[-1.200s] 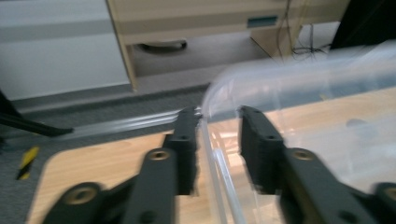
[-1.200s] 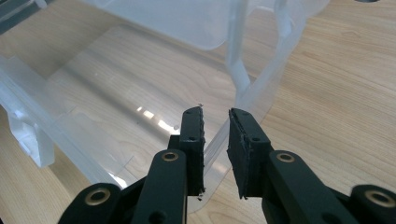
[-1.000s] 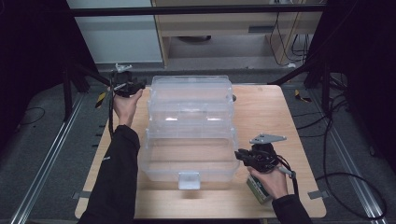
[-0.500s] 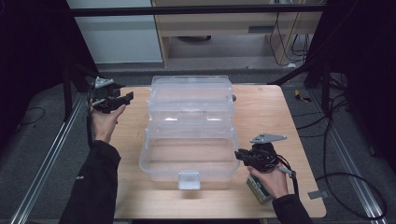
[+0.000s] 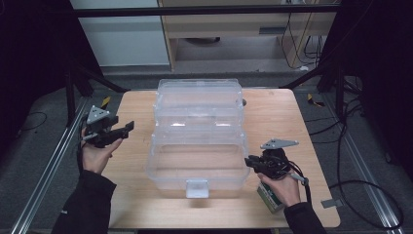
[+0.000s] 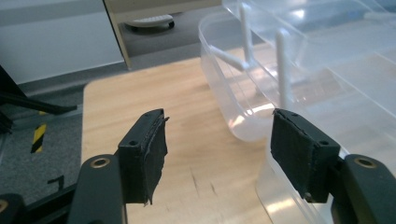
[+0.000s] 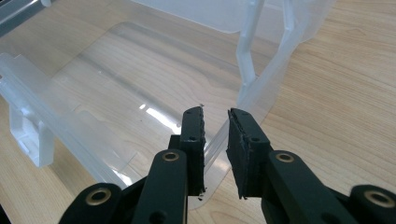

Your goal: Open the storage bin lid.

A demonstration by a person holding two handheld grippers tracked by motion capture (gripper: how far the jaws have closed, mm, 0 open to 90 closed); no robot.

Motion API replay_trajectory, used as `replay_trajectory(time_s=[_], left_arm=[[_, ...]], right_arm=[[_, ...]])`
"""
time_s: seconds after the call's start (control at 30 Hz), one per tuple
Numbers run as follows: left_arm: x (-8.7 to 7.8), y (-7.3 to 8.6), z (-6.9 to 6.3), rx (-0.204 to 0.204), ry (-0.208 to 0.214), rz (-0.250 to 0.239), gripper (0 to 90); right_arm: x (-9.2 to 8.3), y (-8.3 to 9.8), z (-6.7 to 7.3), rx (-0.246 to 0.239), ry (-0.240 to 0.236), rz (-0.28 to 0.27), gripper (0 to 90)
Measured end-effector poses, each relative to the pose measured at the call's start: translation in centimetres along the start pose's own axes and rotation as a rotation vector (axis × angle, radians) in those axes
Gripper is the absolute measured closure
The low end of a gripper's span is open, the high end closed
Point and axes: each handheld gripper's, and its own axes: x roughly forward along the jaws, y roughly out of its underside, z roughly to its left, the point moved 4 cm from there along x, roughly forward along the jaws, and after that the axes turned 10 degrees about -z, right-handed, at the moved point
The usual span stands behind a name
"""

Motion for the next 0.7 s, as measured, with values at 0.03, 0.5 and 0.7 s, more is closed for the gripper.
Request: replay_trajectory(time_s=[0.03, 0.5, 0.7], left_arm=[[-0.3, 0.4, -0.3, -0.004, 0.012, 0.008, 35.2], [-2.4, 4.4, -4.2, 0.003, 0.123, 0.100, 40.6], [-2.3, 5.6, -5.7, -0.013, 0.185, 0.135, 47.3]], right_arm=[[0.0, 0.0, 0.0, 0.002, 0.002, 0.002, 76.5], [0.1, -0.1, 0.1, -0.003, 0.009, 0.006, 76.1], [0.1, -0.1, 0.1, -0.001, 0.013, 0.008, 76.1]])
